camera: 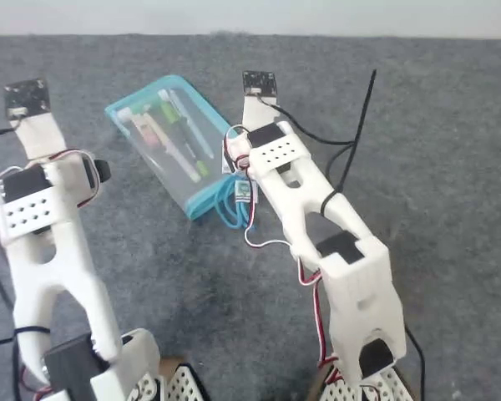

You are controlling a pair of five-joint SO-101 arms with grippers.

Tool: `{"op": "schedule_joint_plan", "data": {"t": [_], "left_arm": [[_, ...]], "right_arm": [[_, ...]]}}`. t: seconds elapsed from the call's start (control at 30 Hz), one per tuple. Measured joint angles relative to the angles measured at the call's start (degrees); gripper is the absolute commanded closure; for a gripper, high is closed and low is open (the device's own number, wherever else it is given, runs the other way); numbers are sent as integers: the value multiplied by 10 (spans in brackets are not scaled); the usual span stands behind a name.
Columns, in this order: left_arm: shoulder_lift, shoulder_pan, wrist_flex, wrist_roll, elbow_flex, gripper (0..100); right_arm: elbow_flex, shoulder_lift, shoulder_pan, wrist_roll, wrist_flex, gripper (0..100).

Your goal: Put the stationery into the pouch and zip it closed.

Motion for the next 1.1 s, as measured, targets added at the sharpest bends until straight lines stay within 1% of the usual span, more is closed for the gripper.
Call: {"op": "schedule_joint_plan", "data": {"t": [0.07, 0.13, 0.43, 0.53, 0.63, 0.7, 0.73, 0.87, 0.9, 1.1], "left_arm": [[0, 0, 0, 0, 0, 768], [0, 0, 0, 0, 0, 768], [0, 0, 0, 0, 0, 768], [0, 0, 0, 0, 0, 768], [0, 0, 0, 0, 0, 768], [0, 0, 0, 0, 0, 768], [0, 0, 0, 0, 0, 768], [0, 0, 0, 0, 0, 768], [0, 0, 0, 0, 0, 768], [0, 0, 0, 0, 0, 768]], "right_arm": [[-18, 18, 0, 4, 28, 831], [-38, 25, -1, 4, 68, 859], [-61, 26, 1, -4, 260, 864], [-61, 25, 18, 25, 291, 865], [-61, 25, 40, 69, 317, 861], [-53, 25, 53, 109, 328, 853], [-43, 25, 58, 128, 329, 831], [16, 6, 81, 206, 301, 650], [32, -2, 84, 214, 288, 634], [73, -66, 73, 290, 251, 693]]}}
